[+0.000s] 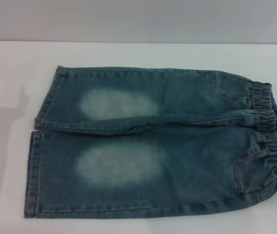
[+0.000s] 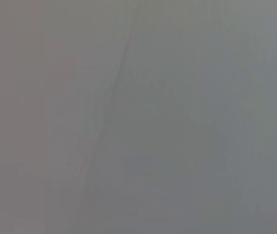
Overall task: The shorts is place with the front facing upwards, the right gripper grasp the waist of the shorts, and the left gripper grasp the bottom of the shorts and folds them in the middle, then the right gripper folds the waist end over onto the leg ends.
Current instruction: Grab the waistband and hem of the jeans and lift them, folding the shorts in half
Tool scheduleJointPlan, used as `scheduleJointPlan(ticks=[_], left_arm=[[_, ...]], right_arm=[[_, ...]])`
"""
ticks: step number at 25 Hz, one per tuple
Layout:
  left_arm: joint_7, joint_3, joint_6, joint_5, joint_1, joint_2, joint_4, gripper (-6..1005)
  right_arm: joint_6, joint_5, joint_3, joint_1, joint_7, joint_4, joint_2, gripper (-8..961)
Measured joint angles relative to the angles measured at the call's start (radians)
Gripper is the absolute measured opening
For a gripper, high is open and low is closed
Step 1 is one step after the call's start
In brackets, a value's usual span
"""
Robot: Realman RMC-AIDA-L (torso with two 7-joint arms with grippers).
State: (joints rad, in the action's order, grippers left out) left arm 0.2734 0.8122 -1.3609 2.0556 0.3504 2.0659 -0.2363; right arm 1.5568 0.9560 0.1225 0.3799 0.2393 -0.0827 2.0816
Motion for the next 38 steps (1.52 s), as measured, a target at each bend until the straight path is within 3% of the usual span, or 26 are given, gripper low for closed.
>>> scheduleJointPlan(ticks=[15,24,25,32,38], left_arm=[[0.0,-0.023,-0.08,0.0,-0.028,0.004,-0.011,831],[0.083,-0.039,-0.081,0.005,-0.013,-0.009,0.001,824],[0.195,-0.039,-0.078,0.046,0.011,-0.025,0.029,823],[0.561,-0.04,-0.052,0.193,0.121,-0.096,0.136,818],[0.837,-0.084,-0.057,0.421,0.264,-0.225,0.166,814]], right_arm=[[0.075,-0.006,-0.003,-0.05,0.001,-0.037,0.0,591],[0.069,-0.008,-0.003,-0.053,0.051,-0.037,-0.002,591],[0.068,-0.008,-0.003,-0.053,0.051,-0.037,-0.002,591],[0.05,-0.008,-0.003,-0.05,0.052,-0.04,-0.002,592],[0.003,-0.008,-0.004,-0.03,0.054,-0.021,-0.004,592]])
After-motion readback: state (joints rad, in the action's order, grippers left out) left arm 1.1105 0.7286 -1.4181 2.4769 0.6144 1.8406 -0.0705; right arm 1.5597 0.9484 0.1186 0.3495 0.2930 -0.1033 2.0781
